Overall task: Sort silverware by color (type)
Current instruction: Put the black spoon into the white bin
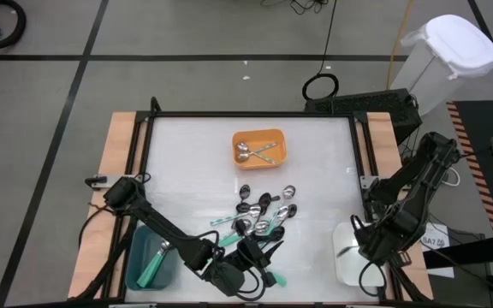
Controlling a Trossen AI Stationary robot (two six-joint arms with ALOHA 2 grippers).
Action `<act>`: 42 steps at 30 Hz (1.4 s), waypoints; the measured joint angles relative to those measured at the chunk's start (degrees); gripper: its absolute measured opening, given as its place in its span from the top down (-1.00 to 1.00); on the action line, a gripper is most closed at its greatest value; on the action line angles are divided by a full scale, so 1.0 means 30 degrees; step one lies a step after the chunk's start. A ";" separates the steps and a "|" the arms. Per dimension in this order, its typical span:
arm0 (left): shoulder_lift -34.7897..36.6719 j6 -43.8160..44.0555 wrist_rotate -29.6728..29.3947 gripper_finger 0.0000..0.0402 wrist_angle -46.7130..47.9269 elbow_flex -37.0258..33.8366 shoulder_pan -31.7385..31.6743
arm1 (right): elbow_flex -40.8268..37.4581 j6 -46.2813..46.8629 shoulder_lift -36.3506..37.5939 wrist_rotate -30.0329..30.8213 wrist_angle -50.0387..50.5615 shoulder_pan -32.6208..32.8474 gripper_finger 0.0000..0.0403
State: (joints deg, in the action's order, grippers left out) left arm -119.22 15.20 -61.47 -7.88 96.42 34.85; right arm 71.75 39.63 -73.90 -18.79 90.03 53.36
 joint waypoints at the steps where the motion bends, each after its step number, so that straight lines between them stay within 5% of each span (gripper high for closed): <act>1: 0.0000 0.0000 0.0000 0.53 0.0000 0.0000 0.0000 | 0.0000 -0.0533 -0.0116 -0.0484 -0.0045 -0.0007 0.97; 23: 0.0000 0.0029 0.0007 0.53 0.0135 -0.0015 -0.0036 | -0.0022 -0.7880 -0.5010 -0.2859 -0.0005 -0.1713 0.97; 42: 0.0000 0.0209 0.0015 0.53 0.0906 -0.0022 -0.0036 | -0.0058 -1.0836 -0.6634 0.0378 0.0014 -0.1814 0.61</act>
State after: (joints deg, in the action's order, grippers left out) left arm -119.22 15.83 -61.43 -5.16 96.36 34.74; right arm 71.57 7.13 -93.80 -17.66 90.08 47.92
